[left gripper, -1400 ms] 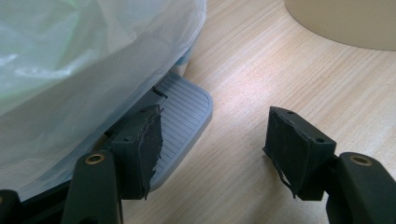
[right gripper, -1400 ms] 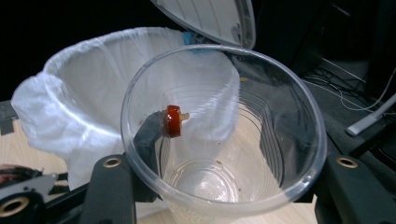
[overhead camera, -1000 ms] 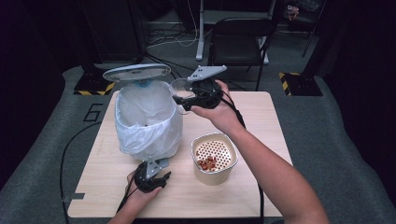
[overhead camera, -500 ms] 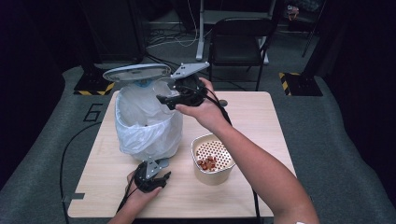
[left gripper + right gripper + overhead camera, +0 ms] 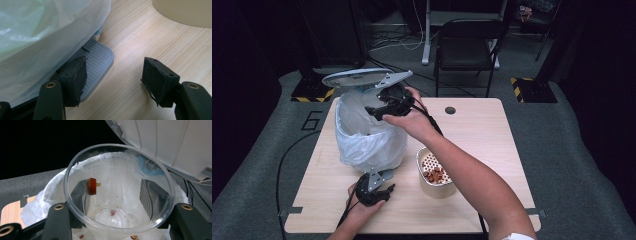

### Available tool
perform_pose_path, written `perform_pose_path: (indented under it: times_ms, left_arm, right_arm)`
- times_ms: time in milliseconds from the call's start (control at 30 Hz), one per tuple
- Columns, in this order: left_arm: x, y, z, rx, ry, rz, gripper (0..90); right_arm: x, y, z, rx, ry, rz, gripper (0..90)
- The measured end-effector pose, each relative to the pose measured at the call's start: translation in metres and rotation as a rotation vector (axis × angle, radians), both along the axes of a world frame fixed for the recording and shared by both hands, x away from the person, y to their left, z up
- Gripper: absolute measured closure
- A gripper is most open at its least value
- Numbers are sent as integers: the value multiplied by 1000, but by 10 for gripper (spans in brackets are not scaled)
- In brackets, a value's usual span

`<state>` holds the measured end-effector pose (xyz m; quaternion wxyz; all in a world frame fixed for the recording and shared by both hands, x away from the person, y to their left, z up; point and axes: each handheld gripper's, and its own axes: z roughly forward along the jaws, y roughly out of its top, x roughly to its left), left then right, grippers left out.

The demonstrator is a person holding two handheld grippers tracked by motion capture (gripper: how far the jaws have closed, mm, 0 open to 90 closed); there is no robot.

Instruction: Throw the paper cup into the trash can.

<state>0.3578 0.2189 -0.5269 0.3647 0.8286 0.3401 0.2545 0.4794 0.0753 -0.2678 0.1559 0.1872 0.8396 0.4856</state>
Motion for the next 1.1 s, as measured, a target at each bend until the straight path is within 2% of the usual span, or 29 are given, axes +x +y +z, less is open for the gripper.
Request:
perform_pose_path:
  times_ms: [300,333,367,400,433,500,533,700,833,867,900,933,967,1000,1067,1100]
  left_arm:
    - [0,0,0,0,0,3,363]
    - [0,0,0,1,0,2,363]
    - [0,0,0,1,0,2,363]
    - [0,-1,-2,-15,-28,18,362]
    - [0,-1,-2,-15,-28,18,362]
    - [0,-1,-2,-15,-27,18,362]
    - [0,0,0,-4,1,2,362]
    - [0,0,0,-5,2,1,363]
    - [0,1,0,-7,1,1,363]
    - [0,1,0,-6,1,1,362]
    - [0,1,0,-6,1,1,362]
    - [0,1,0,-7,2,0,363]
    - [1,1,0,-8,3,0,363]
    - [1,1,0,-7,2,0,363]
    - [-1,-1,-1,-32,17,12,363]
    - [-1,-1,-2,-38,6,19,363]
  right_arm:
    - [9,14,-10,8,37,-37,377]
    - [10,16,-13,16,42,-48,327]
    - [10,16,-13,16,42,-48,327]
    - [12,19,-15,21,43,-64,290]
    - [12,19,-15,21,43,-64,290]
    - [13,21,-18,32,77,-63,212]
    - [12,21,-18,28,78,-59,189]
    - [8,15,-16,54,70,-48,150]
    - [3,6,-12,41,73,-61,149]
    - [-3,-3,-10,33,59,-51,150]
    - [-3,-3,-10,33,59,-51,150]
    - [-11,-15,-8,34,48,-52,154]
    - [-11,-15,-8,34,48,-52,154]
    - [-14,-22,-7,30,45,-51,153]
    - [-25,-46,-7,24,36,-83,163]
    - [-27,-55,-8,19,36,-91,167]
